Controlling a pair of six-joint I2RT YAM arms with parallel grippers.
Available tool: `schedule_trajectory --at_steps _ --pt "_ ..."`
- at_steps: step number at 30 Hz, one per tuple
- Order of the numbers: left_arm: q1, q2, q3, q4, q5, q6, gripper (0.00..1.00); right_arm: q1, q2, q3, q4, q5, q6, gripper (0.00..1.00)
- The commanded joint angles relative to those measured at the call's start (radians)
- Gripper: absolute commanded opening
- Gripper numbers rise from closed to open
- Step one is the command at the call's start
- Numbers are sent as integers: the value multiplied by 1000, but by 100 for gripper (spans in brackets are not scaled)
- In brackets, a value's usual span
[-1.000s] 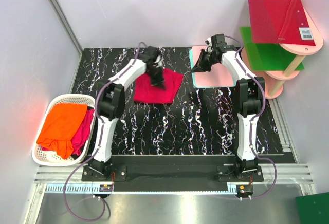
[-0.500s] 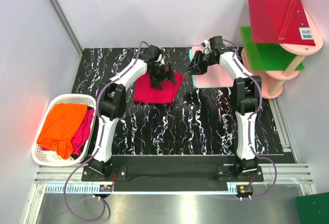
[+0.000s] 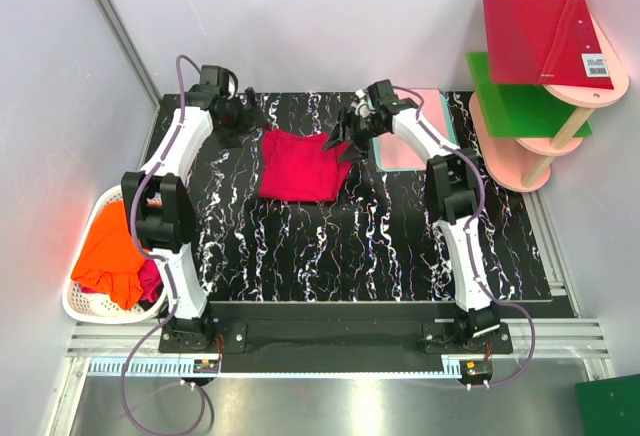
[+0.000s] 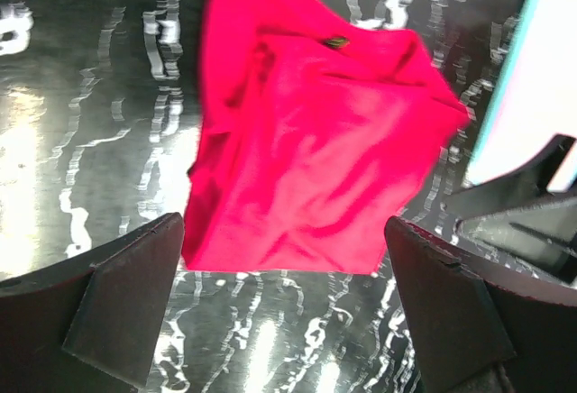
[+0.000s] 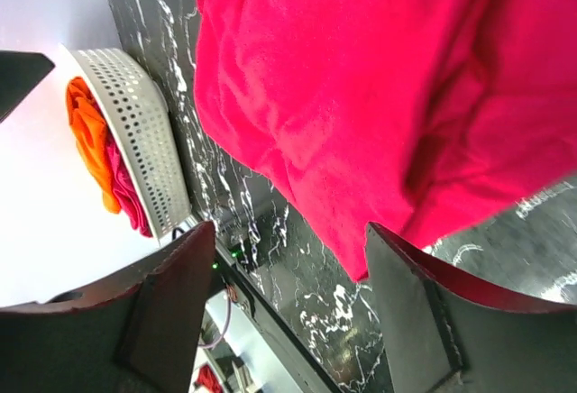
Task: Fold and stack the t-shirts
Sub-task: Smooth out wrinkles on the folded tshirt
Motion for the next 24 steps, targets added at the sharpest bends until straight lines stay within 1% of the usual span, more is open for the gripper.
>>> schedule_trajectory --at_steps 1,5,10,15,18,24 --pt "-2 -6 -41 13 -5 24 99 10 55 74 -1 15 24 73" --pt "3 7 -37 13 16 30 99 13 75 111 -16 75 14 72" --pt "12 13 -35 13 32 43 99 16 119 215 -39 119 16 70" --pt "23 19 -38 13 49 49 99 21 179 299 -47 132 24 70" --pt "34 14 -37 13 56 58 99 21 219 324 -47 125 27 70" --pt "64 2 -43 13 73 72 99 22 245 362 -51 127 34 70"
